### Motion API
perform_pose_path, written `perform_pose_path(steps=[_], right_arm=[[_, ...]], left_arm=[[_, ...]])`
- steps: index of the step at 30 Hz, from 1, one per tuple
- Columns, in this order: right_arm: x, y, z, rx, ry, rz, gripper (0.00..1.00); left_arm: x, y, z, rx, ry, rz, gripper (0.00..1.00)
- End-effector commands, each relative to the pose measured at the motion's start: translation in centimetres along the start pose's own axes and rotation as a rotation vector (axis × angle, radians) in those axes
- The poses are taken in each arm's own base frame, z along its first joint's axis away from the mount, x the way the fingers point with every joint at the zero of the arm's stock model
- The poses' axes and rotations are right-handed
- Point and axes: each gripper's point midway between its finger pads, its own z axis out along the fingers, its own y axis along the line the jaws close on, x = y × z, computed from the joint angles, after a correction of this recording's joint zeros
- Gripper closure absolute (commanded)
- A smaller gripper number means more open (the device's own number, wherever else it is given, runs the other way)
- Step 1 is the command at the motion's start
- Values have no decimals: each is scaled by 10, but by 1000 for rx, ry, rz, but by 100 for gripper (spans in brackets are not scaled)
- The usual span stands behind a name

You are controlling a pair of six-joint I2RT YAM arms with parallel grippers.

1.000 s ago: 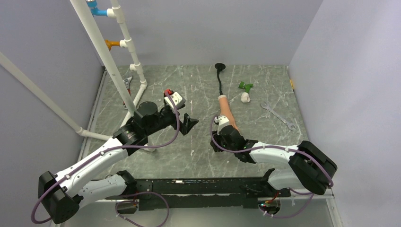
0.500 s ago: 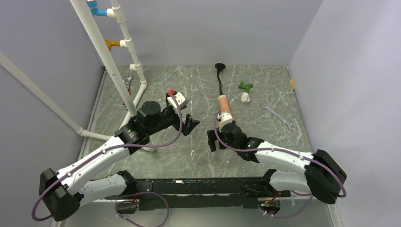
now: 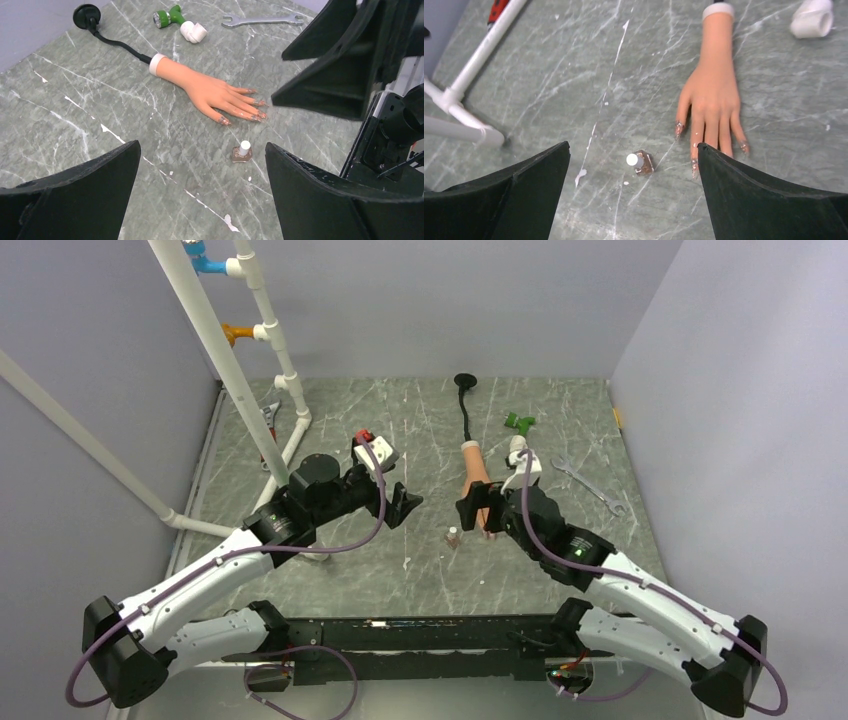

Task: Paint the nails
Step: Reset both arms

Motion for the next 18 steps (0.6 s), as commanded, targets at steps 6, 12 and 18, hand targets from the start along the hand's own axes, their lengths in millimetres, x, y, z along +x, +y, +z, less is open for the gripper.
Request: perform_pose_path(steps=[6, 12, 18], right_arm=[[-46, -18, -34, 68, -154, 55, 0], [-56, -46, -48, 176, -253, 81, 0], [-58, -106, -69, 519, -305, 84, 0]], left_arm=[[-33, -2, -11, -3, -92, 37, 1], [-40, 10, -18, -74, -120, 36, 1], [-47, 29, -30, -197, -150, 32, 1]])
